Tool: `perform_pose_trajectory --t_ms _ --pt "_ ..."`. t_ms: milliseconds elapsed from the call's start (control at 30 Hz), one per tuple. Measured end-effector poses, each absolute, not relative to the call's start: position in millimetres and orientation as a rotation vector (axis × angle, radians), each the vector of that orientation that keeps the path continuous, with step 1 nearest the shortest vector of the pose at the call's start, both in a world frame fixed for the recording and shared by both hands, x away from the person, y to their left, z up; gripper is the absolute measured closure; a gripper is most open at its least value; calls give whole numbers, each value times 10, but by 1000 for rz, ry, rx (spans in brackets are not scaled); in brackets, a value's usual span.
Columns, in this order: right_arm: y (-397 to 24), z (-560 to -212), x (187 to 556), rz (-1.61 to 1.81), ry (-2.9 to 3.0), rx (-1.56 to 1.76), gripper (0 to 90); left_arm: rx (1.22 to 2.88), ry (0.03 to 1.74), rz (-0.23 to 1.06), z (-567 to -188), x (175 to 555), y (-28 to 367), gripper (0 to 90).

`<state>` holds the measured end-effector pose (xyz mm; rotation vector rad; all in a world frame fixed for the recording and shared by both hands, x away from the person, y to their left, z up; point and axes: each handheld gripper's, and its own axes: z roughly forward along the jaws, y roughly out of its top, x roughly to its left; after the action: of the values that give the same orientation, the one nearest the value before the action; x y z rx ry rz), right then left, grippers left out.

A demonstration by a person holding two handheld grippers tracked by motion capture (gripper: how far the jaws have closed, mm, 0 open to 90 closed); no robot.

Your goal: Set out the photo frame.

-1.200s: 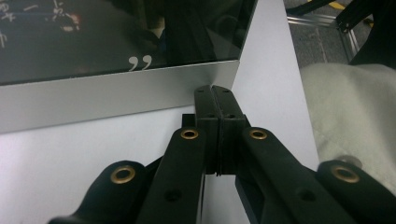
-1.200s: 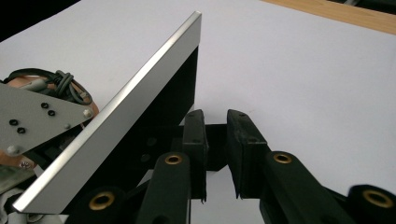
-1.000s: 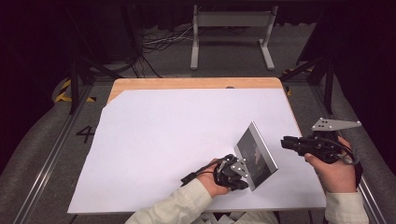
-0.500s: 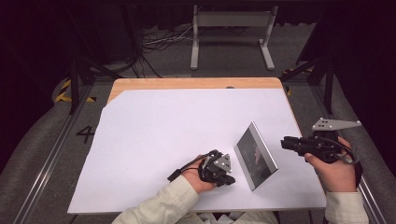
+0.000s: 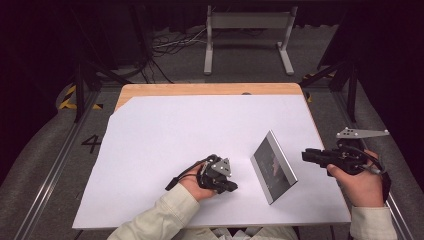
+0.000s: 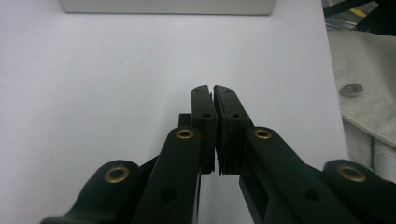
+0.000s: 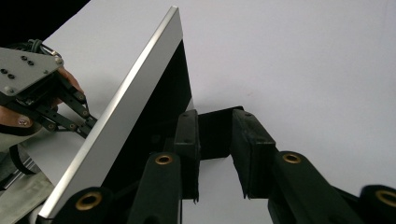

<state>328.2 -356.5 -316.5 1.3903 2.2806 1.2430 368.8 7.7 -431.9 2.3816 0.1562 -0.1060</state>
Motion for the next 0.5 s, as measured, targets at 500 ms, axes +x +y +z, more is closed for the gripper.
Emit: perform_pose_trajectory --t_ms 500 --pt "-3564 -2992 3325 1128 2292 1538 680 2376 262 -41 -4307 3761 405 859"
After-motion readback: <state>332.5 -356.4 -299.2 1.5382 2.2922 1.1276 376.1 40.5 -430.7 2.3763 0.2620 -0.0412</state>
